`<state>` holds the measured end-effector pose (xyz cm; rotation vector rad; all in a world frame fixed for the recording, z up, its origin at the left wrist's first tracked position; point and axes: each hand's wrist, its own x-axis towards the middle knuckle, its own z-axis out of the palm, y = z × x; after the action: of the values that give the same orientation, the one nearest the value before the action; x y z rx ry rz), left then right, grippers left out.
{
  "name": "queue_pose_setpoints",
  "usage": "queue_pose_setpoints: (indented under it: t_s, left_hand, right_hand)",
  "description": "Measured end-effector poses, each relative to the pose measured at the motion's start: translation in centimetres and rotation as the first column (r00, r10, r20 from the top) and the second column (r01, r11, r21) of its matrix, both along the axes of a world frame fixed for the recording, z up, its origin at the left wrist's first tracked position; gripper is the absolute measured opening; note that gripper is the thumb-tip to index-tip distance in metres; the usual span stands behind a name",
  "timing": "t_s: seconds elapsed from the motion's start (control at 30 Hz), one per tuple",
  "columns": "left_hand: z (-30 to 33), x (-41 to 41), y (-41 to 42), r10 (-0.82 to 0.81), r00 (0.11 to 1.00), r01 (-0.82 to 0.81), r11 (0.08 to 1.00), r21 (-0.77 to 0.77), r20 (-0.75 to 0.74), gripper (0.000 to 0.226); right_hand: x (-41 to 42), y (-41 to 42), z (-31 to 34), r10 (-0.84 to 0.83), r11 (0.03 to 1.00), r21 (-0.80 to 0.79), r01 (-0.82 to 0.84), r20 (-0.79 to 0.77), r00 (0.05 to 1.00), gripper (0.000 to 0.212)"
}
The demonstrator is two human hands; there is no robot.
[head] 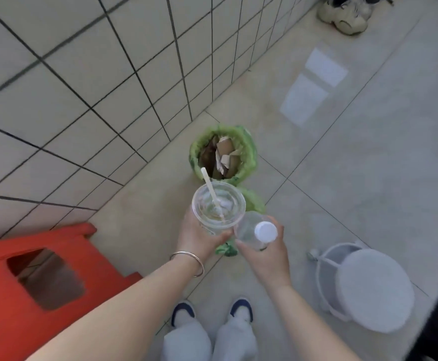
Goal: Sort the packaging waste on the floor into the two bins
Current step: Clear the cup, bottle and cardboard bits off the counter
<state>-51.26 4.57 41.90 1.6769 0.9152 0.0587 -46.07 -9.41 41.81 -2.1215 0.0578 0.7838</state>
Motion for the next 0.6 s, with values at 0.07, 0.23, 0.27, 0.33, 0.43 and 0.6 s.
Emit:
queue_pose_setpoints:
  t_s: [0.07,0.23,0.27,0.33,0.43,0.6]
  left_hand:
    - [-4.1,0.9,-0.4,0.032,0.999,-0.033,0.998,-0.045,-0.034,0.063]
    - [-11.5,0.9,-1.3,0.109,0.981,-0.127,0.986,-0.107,-0.162,0.063]
    - [-12.5,0.7,-1.4,0.115,0.975,-0.136,0.985,-0.107,-0.189,0.074]
    - [-13.6,0.4,-1.7,0.088,0.963,-0.123,0.985,-0.124,-0.256,0.097]
    - [-14.1,0.2,-1.9,0.024,0.928,-0.100,0.977,-0.186,-0.371,0.122]
    - [-11.8,-0.4,-0.8,-0.064,0.850,-0.039,0.982,-0.184,-0.522,0.110]
  right_hand:
    - [1.1,0.0,-3.6,0.024,0.999,-0.030,-0.024,-0.018,1.000,0.069]
    - [3.2,-0.8,-9.4,0.074,0.995,-0.057,-0.080,-0.097,0.993,0.069]
    - [3.5,-0.9,-10.0,0.071,0.995,-0.054,-0.078,-0.120,0.990,0.070]
    - [3.9,-1.2,-11.1,0.089,0.993,-0.057,-0.099,-0.169,0.982,0.084]
    - [4.1,-1.7,-11.6,0.110,0.977,-0.149,-0.155,-0.277,0.955,0.089]
    - [3.2,-1.3,-9.1,0.224,0.881,-0.302,-0.365,-0.414,0.882,0.058]
